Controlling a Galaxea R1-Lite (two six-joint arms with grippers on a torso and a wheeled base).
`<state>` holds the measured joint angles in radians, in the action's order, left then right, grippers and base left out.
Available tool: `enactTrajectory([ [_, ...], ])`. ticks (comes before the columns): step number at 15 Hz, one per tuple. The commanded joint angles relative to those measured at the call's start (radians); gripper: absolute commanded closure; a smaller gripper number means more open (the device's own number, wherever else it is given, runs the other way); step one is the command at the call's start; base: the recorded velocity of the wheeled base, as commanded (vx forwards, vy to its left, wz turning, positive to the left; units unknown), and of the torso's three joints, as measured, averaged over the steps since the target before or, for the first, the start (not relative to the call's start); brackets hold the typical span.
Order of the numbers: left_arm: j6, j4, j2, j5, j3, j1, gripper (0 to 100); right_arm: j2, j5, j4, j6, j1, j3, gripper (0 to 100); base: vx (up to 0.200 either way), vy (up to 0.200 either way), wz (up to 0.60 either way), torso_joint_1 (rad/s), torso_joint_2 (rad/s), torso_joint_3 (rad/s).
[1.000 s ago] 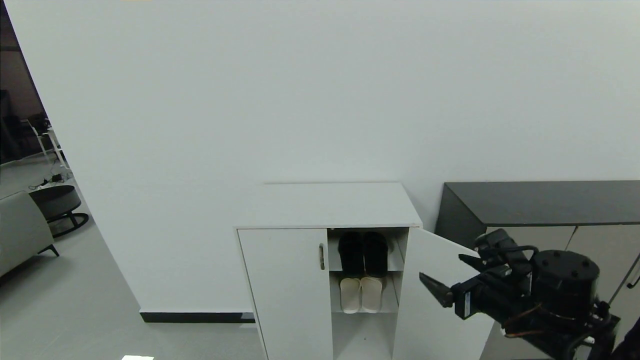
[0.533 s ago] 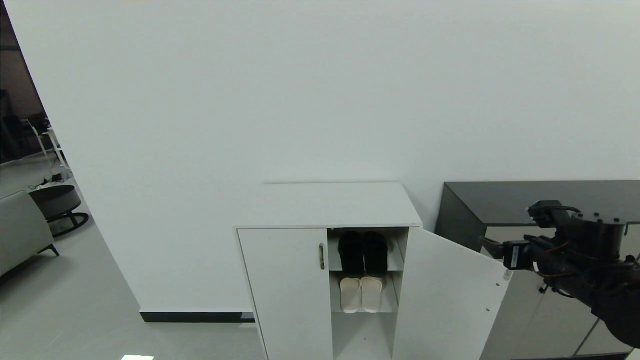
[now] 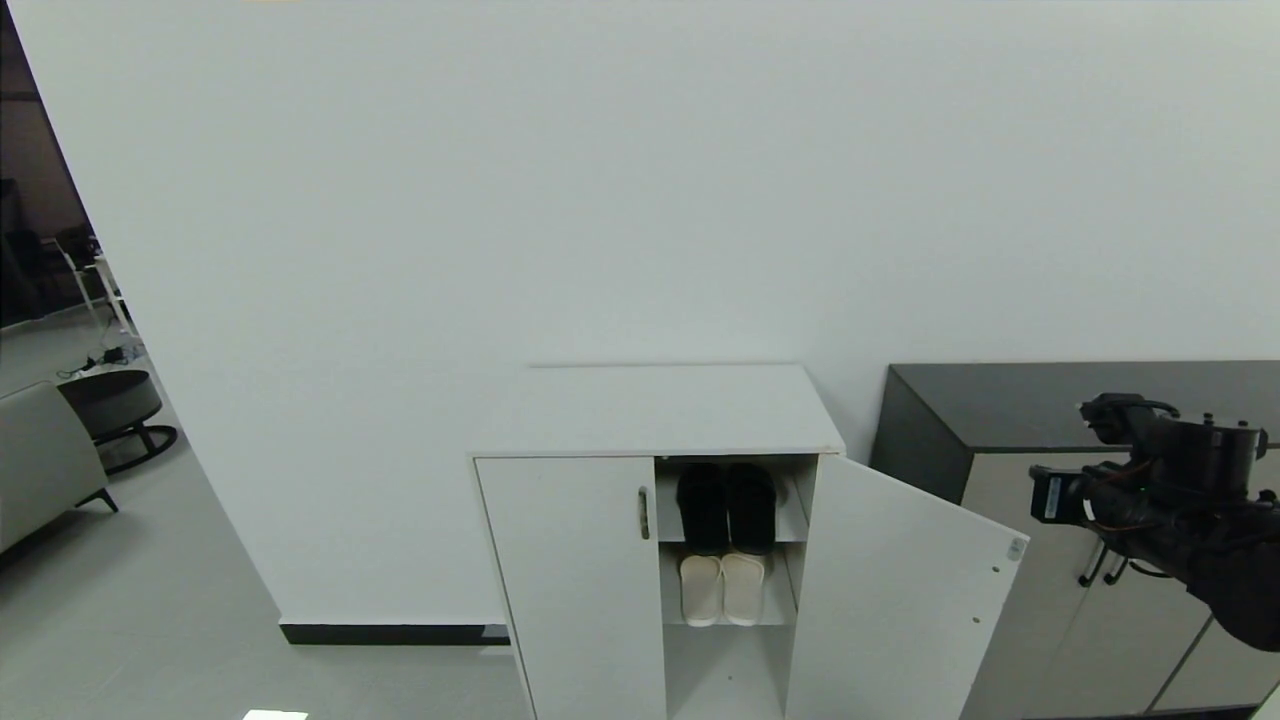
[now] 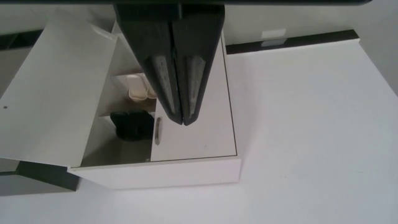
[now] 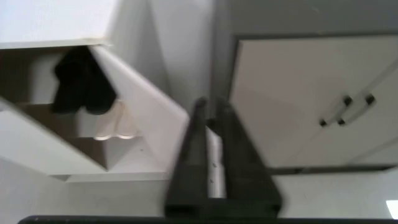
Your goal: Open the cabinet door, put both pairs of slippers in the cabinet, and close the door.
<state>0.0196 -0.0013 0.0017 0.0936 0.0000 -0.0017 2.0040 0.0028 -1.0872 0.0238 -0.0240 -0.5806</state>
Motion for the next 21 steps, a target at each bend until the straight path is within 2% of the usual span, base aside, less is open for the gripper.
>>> enactTrajectory([
  [1,0.000,0.000,0.001,0.000,0.000,0.000,100,0.085,0.023,0.000,0.001,-0.056,-0.045,100,0.000,0.000,0.00,0.000,0.00,0.000],
  [4,0.000,0.000,0.001,0.000,0.000,0.002,100,0.147,0.071,0.001,0.002,-0.100,-0.071,100,0.000,0.000,0.00,0.000,0.00,0.000],
  [10,0.000,0.000,0.001,0.000,0.000,0.000,100,0.185,0.126,0.046,0.004,-0.102,-0.076,100,0.000,0.000,0.00,0.000,0.00,0.000],
  [21,0.000,0.000,0.001,-0.002,0.000,0.000,100,0.302,0.100,0.043,0.015,-0.120,-0.160,100,0.000,0.000,0.00,0.000,0.00,0.000],
])
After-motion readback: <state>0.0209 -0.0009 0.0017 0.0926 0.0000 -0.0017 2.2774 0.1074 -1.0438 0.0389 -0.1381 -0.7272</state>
